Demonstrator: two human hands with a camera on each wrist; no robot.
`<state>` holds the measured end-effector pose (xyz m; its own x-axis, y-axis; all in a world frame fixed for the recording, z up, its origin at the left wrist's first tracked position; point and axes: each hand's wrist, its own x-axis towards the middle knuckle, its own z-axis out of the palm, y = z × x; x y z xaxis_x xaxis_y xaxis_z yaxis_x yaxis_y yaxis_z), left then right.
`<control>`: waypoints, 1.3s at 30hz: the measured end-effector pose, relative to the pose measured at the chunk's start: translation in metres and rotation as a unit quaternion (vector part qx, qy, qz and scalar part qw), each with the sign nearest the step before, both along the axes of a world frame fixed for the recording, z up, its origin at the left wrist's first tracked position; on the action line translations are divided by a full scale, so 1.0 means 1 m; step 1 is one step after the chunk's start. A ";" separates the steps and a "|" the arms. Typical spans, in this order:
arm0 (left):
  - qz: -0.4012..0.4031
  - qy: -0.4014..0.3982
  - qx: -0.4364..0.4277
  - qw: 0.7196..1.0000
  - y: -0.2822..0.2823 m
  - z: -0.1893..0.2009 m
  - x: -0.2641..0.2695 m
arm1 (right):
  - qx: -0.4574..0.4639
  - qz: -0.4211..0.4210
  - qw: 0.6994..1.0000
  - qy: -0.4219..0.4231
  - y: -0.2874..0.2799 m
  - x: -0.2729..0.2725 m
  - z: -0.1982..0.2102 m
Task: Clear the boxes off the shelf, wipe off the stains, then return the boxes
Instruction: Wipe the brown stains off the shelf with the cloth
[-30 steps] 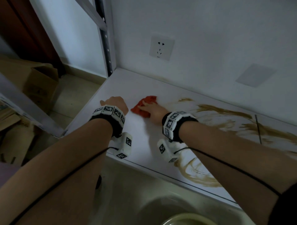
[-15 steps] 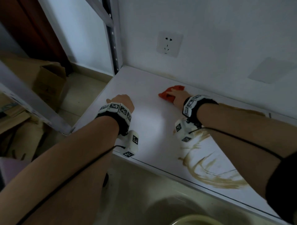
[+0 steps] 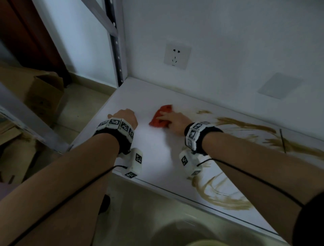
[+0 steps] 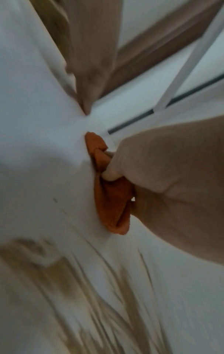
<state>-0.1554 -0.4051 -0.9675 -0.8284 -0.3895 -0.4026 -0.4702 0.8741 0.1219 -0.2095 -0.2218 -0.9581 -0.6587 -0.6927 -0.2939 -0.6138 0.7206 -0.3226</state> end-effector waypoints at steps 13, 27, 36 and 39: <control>0.007 0.039 -0.017 0.999 0.002 0.000 -0.004 | 0.150 -0.108 0.980 0.071 -0.021 -0.059 -0.004; 0.006 0.044 -0.042 0.998 0.007 0.005 -0.007 | 0.065 -0.111 0.990 0.052 -0.008 -0.072 -0.017; 0.014 0.019 -0.053 0.998 0.010 0.004 -0.009 | 0.068 -0.122 0.989 0.041 -0.002 -0.052 -0.021; 0.009 0.025 -0.044 0.999 0.009 0.003 -0.008 | 0.047 -0.076 0.996 0.010 -0.020 -0.020 -0.012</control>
